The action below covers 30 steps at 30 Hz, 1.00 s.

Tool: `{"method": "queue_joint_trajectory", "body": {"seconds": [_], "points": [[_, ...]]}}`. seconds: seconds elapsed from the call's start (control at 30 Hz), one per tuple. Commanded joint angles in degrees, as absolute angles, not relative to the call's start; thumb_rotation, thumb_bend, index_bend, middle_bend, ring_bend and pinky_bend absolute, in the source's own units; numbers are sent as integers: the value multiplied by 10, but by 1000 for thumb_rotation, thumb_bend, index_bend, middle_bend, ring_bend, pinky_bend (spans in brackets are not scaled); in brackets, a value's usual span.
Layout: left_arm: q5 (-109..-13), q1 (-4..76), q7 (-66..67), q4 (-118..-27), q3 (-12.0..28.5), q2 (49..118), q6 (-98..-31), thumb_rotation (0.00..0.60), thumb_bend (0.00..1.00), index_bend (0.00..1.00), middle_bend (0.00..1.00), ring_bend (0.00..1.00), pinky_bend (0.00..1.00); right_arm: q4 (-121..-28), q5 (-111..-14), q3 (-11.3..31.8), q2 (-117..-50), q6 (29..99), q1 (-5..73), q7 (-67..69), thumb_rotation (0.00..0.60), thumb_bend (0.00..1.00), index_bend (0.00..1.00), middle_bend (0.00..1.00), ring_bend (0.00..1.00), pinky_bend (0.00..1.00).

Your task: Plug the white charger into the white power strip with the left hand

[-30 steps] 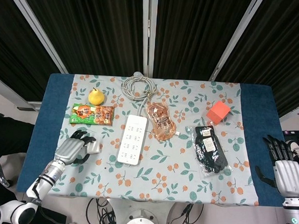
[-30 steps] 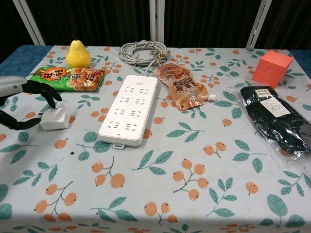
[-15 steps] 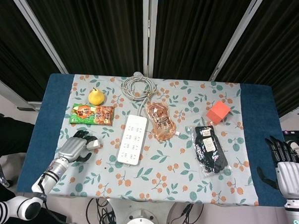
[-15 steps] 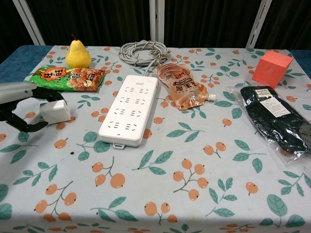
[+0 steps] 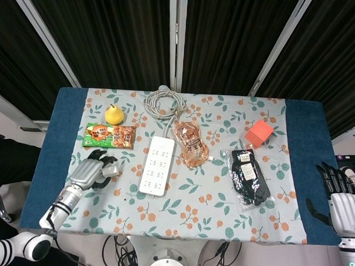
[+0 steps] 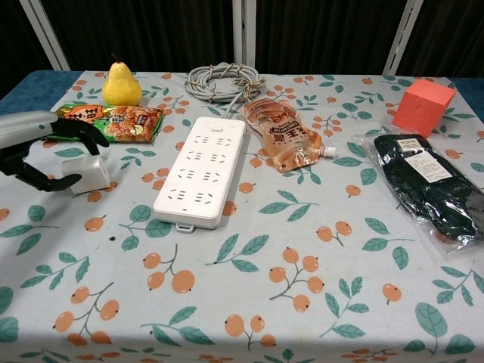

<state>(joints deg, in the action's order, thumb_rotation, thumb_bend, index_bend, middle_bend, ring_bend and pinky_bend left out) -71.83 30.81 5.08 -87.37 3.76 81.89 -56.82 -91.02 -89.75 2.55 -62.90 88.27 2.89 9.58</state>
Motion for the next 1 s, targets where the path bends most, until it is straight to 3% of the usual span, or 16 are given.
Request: {"method": "queue_joint_trajectory", "body": {"seconds": [0.03,0.23,0.5,1.0], "points": [[-715,316,68,-868,44,827,-564,600,352,232,258,52,19,-911,-898,26,-628,883,29,95,600,274,0,0,0,0],[-667,334,139,-880,61,836,-555,600,289,291,316,112,43,-910,-899,25,-627,886,27,97,600,274,0,0,0,0],[-589,335,224,-901,69,850,-582,600,281,349,359,171,66,-904,-897,25,-628,887,24,104,600,274,0,0,0,0],[-574,343,249,-893,69,882,-595,600,295,387,398,209,107,-901,-894,26,-629,877,29,106,600,274,0,0,0,0]]}}
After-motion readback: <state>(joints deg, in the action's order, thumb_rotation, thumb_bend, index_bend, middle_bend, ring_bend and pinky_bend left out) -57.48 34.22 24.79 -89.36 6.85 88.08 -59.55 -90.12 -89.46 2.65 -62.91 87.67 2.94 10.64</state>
